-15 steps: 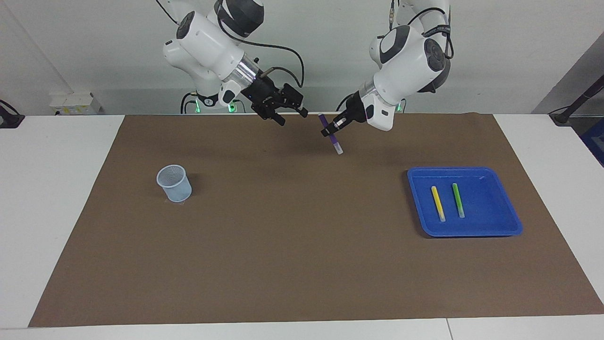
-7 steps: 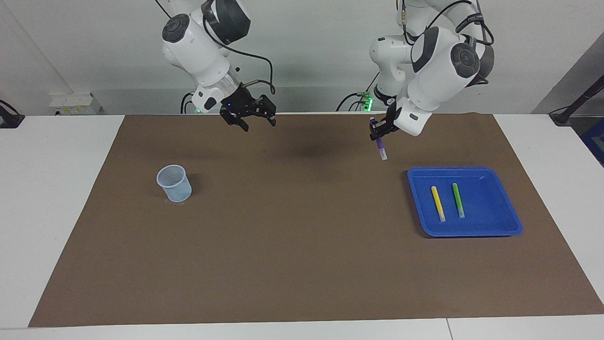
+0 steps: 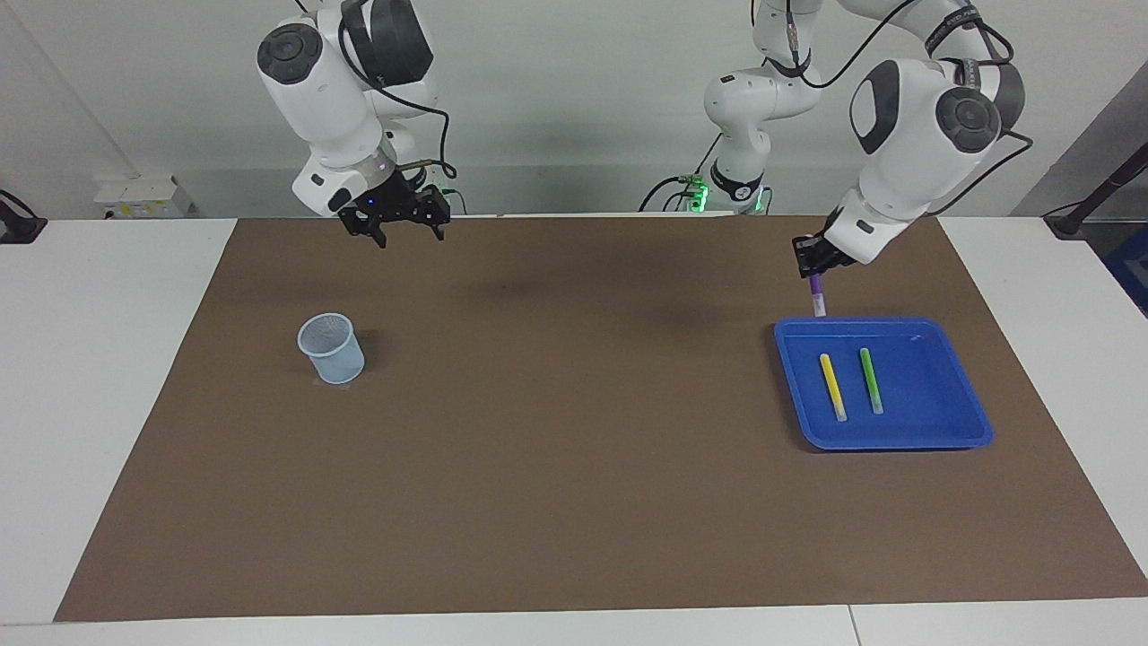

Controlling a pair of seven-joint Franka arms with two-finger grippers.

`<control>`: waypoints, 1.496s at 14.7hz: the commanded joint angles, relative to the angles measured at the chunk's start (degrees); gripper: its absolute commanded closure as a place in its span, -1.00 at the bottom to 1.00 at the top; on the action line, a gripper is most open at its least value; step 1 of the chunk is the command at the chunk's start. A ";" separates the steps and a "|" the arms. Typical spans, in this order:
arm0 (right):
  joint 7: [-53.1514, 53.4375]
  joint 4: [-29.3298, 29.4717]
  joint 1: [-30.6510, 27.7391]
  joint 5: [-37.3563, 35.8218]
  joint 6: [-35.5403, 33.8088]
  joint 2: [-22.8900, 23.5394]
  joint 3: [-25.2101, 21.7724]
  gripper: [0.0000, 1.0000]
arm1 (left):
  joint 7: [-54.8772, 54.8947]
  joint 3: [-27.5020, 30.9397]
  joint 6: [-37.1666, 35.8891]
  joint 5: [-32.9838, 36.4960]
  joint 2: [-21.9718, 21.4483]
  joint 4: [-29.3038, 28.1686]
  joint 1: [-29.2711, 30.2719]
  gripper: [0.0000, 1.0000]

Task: Right arm passes pens to left for tray arrangement
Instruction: 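Carry the purple pen to the tray with the left gripper while the right gripper returns, then lay the purple pen beside the green pen and open the left gripper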

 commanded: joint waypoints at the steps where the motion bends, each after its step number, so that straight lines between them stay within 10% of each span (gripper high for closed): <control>1: -3.27 0.14 -2.30 -3.93 -1.68 -0.90 0.35 -1.00 | 5.09 -0.63 1.83 3.59 -0.33 -0.68 3.39 1.00; 9: -13.81 0.49 -14.78 -8.42 -2.74 -0.73 0.17 -1.00 | 13.89 -0.63 13.60 11.77 3.88 -3.40 9.72 1.00; 22: -13.55 4.44 -12.77 -8.42 -2.92 2.69 -3.25 -1.00 | 13.89 -0.54 30.66 19.68 15.75 -5.69 14.29 1.00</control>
